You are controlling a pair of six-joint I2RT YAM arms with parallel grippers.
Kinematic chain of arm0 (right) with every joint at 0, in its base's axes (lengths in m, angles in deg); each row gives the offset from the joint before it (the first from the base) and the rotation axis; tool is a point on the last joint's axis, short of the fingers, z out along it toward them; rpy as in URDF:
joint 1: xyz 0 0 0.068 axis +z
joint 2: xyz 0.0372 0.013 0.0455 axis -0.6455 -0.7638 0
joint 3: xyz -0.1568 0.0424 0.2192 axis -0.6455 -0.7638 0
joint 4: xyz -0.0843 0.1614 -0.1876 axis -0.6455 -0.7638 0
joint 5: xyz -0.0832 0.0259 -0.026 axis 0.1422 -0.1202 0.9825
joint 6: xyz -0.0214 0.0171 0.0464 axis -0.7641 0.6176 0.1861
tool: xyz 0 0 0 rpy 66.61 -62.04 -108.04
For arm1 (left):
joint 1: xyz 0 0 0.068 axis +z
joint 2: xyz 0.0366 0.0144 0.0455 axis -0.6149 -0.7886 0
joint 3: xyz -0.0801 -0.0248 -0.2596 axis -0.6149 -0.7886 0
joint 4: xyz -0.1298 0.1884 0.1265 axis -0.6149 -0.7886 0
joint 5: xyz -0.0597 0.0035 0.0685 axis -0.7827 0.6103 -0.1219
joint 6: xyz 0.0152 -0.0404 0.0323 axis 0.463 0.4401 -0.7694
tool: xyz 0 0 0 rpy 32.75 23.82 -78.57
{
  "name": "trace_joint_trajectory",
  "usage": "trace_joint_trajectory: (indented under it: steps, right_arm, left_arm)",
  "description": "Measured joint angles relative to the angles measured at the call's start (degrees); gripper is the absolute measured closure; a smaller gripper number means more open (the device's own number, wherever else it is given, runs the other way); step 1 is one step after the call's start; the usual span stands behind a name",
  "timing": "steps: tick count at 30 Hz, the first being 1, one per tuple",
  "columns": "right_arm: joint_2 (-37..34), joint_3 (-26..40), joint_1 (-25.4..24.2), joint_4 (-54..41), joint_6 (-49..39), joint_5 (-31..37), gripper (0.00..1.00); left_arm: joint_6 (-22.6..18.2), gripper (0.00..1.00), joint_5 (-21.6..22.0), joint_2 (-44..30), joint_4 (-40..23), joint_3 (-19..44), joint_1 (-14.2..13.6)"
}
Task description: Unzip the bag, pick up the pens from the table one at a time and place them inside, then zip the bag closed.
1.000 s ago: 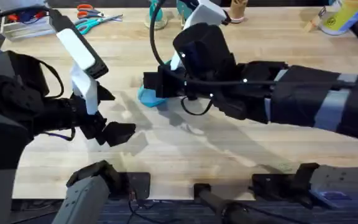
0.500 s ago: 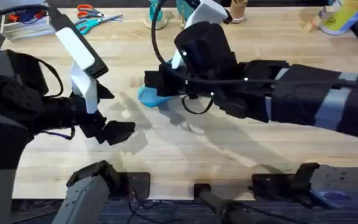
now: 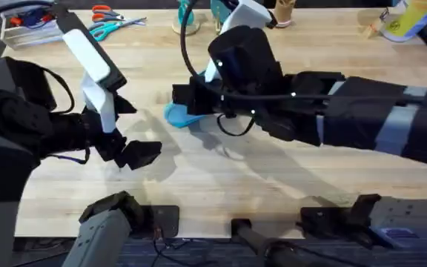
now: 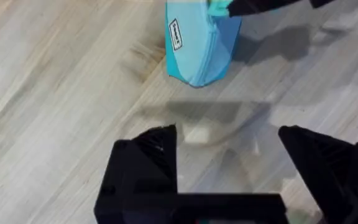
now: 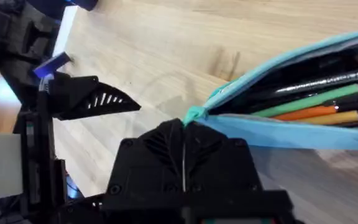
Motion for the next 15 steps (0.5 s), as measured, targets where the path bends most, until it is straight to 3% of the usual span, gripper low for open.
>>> trace_joint_trajectory:
  steps: [15]
  right_arm:
    - [0.01, 0.01, 0.0, 0.0, -0.85, -0.02, 0.97]
  left_arm:
    - [0.0, 0.007, -2.32, 0.01, -0.44, 0.0, 0.01]
